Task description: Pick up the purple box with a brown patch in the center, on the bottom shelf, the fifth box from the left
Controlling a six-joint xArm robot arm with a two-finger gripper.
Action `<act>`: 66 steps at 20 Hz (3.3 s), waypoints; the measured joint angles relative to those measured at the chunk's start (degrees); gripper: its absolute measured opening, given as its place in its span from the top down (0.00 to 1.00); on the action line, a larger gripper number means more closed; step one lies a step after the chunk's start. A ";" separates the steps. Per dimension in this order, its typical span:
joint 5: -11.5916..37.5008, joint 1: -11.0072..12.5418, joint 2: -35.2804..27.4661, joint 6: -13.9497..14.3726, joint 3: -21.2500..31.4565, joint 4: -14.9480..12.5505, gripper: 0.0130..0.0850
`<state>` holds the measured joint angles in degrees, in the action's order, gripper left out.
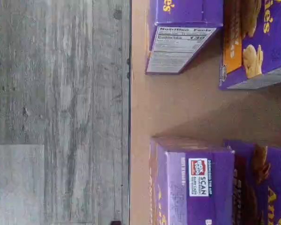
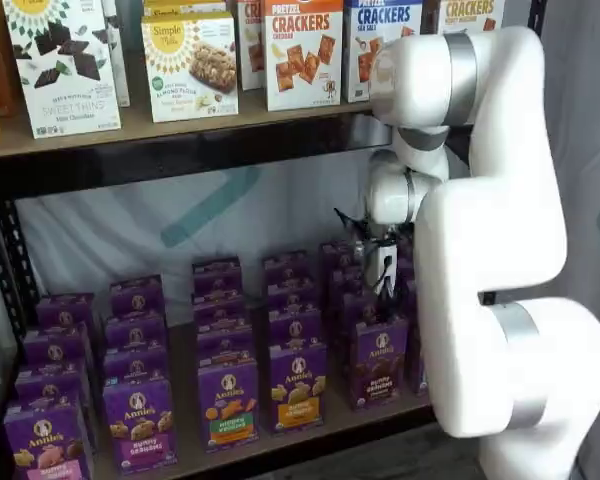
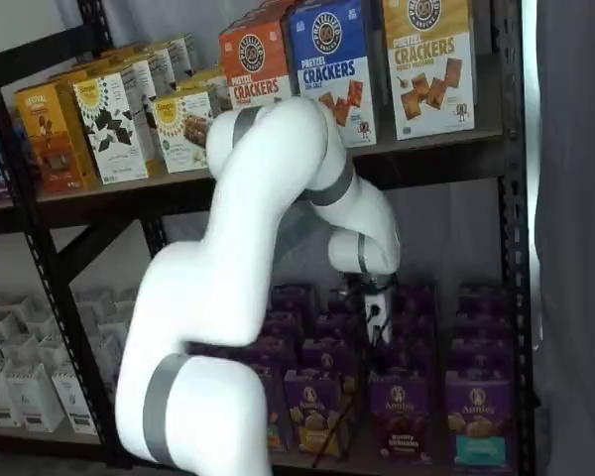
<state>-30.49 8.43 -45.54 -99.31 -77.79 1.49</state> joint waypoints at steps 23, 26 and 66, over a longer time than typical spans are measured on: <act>4.40 -0.39 -4.05 8.66 -0.77 -9.56 0.00; 3.90 -0.38 -5.35 8.18 -2.40 -9.04 0.00; -0.15 0.71 -15.77 8.43 -13.12 -10.52 0.00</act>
<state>-30.65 9.14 -61.31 -90.88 -90.92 -9.03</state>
